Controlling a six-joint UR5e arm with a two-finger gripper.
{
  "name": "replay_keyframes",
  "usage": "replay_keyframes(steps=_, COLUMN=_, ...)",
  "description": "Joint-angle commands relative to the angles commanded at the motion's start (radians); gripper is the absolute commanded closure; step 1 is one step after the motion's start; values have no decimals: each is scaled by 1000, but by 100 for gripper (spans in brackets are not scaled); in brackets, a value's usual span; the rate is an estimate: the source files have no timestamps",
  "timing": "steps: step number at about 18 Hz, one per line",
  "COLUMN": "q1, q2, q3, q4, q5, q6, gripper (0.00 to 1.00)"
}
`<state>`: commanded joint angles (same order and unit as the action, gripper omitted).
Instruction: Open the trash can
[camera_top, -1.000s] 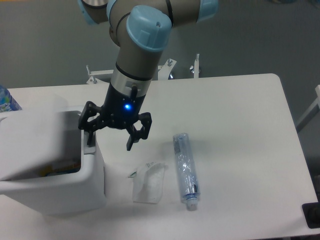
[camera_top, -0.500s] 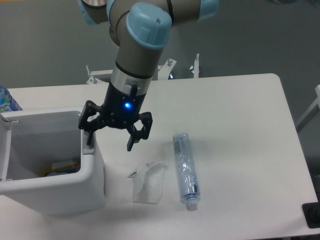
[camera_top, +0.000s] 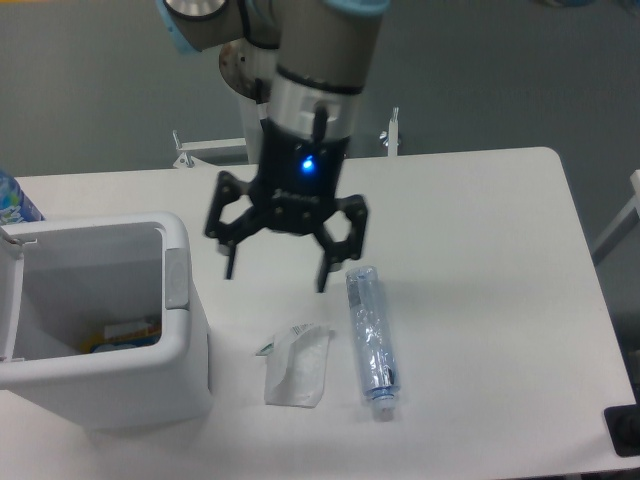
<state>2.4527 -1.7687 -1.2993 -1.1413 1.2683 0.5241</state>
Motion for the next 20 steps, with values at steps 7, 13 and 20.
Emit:
replay_keyframes(steps=7, q1=115, q2=9, q3=-8, q4=-40, q5=33, q6=223, gripper=0)
replay_keyframes(steps=13, q1=229, q2=31, q3=-23, q4=-126, q5=117, q6=410, gripper=0)
replay_keyframes(steps=20, q1=275, q2=35, q3=-71, q4=-126, q5=276, q6=654, gripper=0)
